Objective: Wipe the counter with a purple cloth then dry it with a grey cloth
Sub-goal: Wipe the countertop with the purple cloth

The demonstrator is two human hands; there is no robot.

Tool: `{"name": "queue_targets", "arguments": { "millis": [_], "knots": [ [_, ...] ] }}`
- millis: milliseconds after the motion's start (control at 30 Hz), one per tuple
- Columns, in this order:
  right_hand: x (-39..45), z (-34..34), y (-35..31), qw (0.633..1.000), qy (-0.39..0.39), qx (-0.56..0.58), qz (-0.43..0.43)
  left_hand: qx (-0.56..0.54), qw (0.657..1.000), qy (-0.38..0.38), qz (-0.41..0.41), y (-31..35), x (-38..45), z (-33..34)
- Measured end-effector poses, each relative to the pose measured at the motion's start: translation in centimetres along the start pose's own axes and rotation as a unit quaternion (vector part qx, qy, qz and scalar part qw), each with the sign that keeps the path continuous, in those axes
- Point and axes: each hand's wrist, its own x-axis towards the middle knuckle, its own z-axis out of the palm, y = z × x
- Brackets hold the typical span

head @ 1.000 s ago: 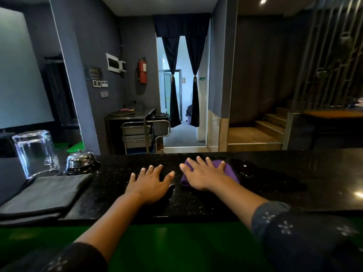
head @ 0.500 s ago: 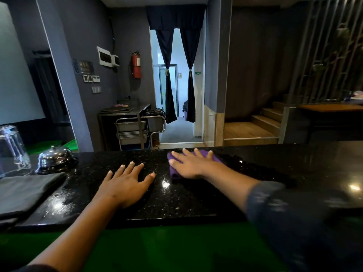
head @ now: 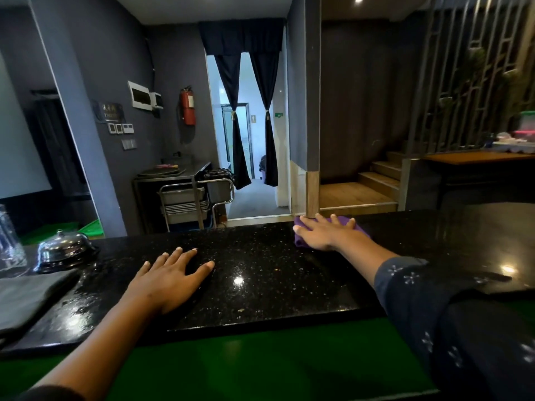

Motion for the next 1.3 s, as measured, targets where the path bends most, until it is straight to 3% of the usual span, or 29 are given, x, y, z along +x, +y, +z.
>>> {"name": "queue_targets", "arguments": {
  "millis": [267, 333, 433, 567, 733, 867, 1033, 1133, 1200, 1300],
  "knots": [
    [-11.1, 2.3, -2.7, 0.988, 0.0, -0.027, -0.152, -0.007, 1.0, 0.003, 0.021, -0.5, -0.4, -0.2],
    [-13.1, 1.9, -0.9, 0.991, 0.001, -0.026, -0.132, -0.013, 1.0, 0.004, 0.027, -0.7, -0.7, -0.1],
    [-12.8, 1.0, 1.2, 1.0, 0.007, -0.007, -0.019, -0.015, 0.999, 0.016, 0.032, -0.4, -0.8, 0.0],
    [-10.8, 1.7, -3.0, 0.995, 0.033, -0.01, 0.096, -0.027, 0.999, 0.019, 0.032, -0.2, -0.5, 0.1],
    [-13.0, 3.6, -11.4, 0.999, 0.018, -0.005, -0.044, -0.032, 0.999, 0.013, 0.034, -0.6, -0.4, 0.0],
    [-14.5, 2.6, -6.5, 0.996, -0.005, 0.01, -0.09, -0.028, 0.999, 0.01, 0.043, -1.0, -0.8, -0.2],
    [-14.7, 0.6, 5.1, 0.995, 0.044, 0.015, 0.089, -0.018, 0.999, 0.017, 0.044, -0.7, -0.7, 0.0],
    [-13.8, 0.4, 6.8, 0.99, 0.042, 0.02, 0.135, -0.018, 0.999, 0.015, 0.033, -0.3, -0.6, -0.1],
    [-13.9, 0.5, 6.2, 0.992, 0.033, 0.016, 0.12, -0.016, 0.999, 0.009, 0.031, -0.2, -0.6, -0.2],
    [-15.8, 1.1, 6.3, 0.999, 0.026, 0.002, 0.033, -0.028, 0.999, 0.014, 0.024, -0.1, -0.6, -0.1]
  ]
}}
